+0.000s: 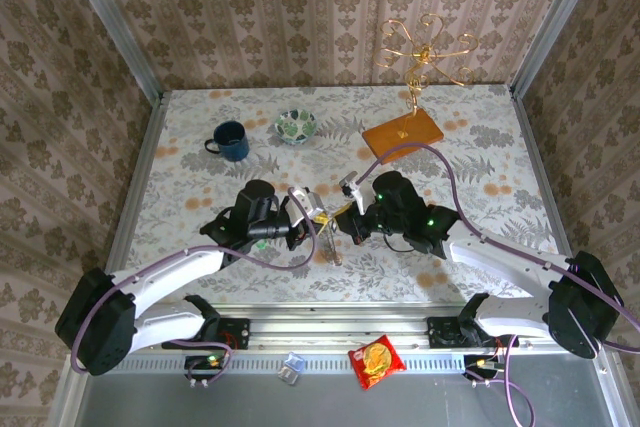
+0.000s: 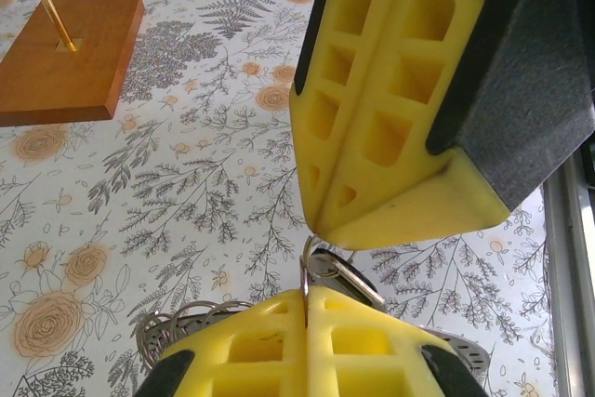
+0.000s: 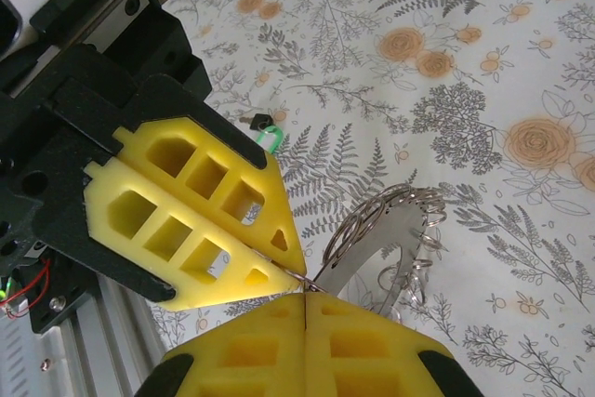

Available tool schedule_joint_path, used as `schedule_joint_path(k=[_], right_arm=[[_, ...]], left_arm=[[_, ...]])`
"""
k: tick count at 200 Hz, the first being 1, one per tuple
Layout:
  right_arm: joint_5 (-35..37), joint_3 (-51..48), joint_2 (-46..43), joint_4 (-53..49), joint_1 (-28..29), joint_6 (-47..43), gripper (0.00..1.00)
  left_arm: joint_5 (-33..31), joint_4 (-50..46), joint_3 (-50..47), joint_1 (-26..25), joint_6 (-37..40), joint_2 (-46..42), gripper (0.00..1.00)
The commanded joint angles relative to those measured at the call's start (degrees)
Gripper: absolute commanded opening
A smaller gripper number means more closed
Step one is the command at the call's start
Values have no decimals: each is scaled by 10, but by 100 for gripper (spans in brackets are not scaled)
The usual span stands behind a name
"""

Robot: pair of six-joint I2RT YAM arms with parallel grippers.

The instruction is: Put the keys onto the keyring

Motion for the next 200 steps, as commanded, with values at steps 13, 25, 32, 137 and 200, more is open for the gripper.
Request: schedule_joint_path(k=[13, 25, 32, 137, 200], right_arm=[[-47, -22, -13, 3, -19, -11, 0], [-53, -33, -31, 6, -27, -27, 0], [-53, -41, -42, 4, -30, -41, 0], [-83, -43, -18, -9, -32, -153, 0], [-99, -38, 2, 10, -37, -145, 0]], left_arm=[[3, 27, -8, -6, -11, -20, 0], [-1, 33, -12, -6, -13, -23, 0], [-2, 37, -14, -6, -14, -24, 0], [0, 55, -22, -7, -41, -25, 0], [2, 60, -26, -7, -46, -27, 0]])
